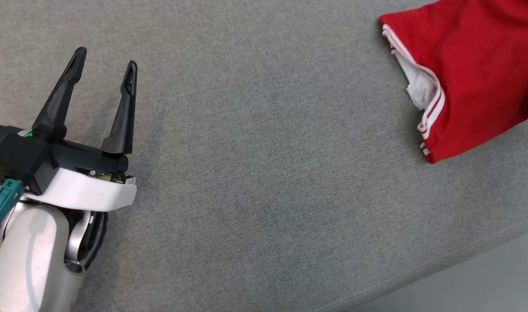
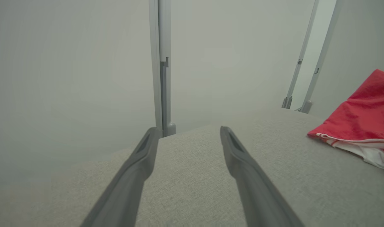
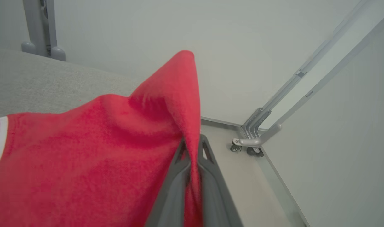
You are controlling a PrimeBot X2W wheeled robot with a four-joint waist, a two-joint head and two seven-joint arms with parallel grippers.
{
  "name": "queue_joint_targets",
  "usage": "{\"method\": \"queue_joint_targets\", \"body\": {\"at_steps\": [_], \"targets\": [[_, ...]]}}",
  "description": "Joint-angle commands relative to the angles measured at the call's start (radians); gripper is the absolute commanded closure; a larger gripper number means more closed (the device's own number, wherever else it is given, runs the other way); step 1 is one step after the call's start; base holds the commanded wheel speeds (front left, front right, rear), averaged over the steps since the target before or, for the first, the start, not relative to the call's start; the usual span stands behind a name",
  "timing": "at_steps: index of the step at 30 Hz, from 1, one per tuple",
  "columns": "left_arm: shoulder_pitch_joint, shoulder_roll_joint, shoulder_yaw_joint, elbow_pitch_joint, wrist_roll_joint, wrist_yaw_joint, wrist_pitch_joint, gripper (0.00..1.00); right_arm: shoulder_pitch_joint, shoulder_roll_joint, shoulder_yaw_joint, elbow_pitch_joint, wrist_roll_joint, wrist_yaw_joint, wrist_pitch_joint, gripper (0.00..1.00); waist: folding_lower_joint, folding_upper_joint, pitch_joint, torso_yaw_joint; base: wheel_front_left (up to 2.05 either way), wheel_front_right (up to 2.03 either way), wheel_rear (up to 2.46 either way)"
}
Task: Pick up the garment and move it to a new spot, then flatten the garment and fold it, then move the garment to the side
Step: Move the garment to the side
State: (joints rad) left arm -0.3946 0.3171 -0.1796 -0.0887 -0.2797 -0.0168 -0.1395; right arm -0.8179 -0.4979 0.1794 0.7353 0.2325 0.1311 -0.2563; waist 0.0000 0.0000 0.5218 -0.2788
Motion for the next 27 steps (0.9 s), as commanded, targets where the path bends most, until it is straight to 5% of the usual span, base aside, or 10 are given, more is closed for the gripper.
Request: {"method": "queue_joint_targets", "body": {"at_steps": [1,3,4,11,17,27], "targets": [[-0.013,0.008,0.000,-0.003,0.007,-0.003,0.003,0.00,-0.011,0.011,-0.011,0.016,-0.008,-0.001,-0.006,0.84,0.0000,0.0000,0.018,-0.010,0.00,0.00,0.00],[-0.022,0.011,0.000,-0.001,0.006,-0.005,0.004,0.00,-0.032,0.022,-0.052,0.060,-0.023,-0.001,-0.010,0.38,0.0000,0.0000,0.023,-0.012,0.00,0.00,0.00],[-0.026,0.012,-0.001,-0.001,0.004,-0.008,0.005,0.00,-0.042,0.030,-0.073,0.077,-0.032,-0.001,-0.012,0.00,0.0000,0.0000,0.024,-0.012,0.00,0.00,0.00],[-0.014,0.013,0.002,0.028,-0.012,-0.002,-0.007,0.00,-0.007,0.096,-0.162,0.024,-0.078,-0.001,-0.009,0.00,0.0000,0.0000,-0.002,-0.014,0.00,0.00,0.00],[0.038,0.000,0.010,0.068,-0.028,0.019,-0.031,0.00,0.078,0.170,-0.157,-0.145,-0.070,-0.001,-0.010,0.00,0.0000,0.0000,-0.071,-0.005,0.00,0.00,0.00],[0.152,-0.030,0.031,0.131,-0.057,0.058,-0.072,0.00,0.318,0.273,-0.100,-0.365,-0.031,-0.001,-0.010,0.00,0.0000,0.0000,-0.230,0.107,0.00,0.00,0.00]]}}
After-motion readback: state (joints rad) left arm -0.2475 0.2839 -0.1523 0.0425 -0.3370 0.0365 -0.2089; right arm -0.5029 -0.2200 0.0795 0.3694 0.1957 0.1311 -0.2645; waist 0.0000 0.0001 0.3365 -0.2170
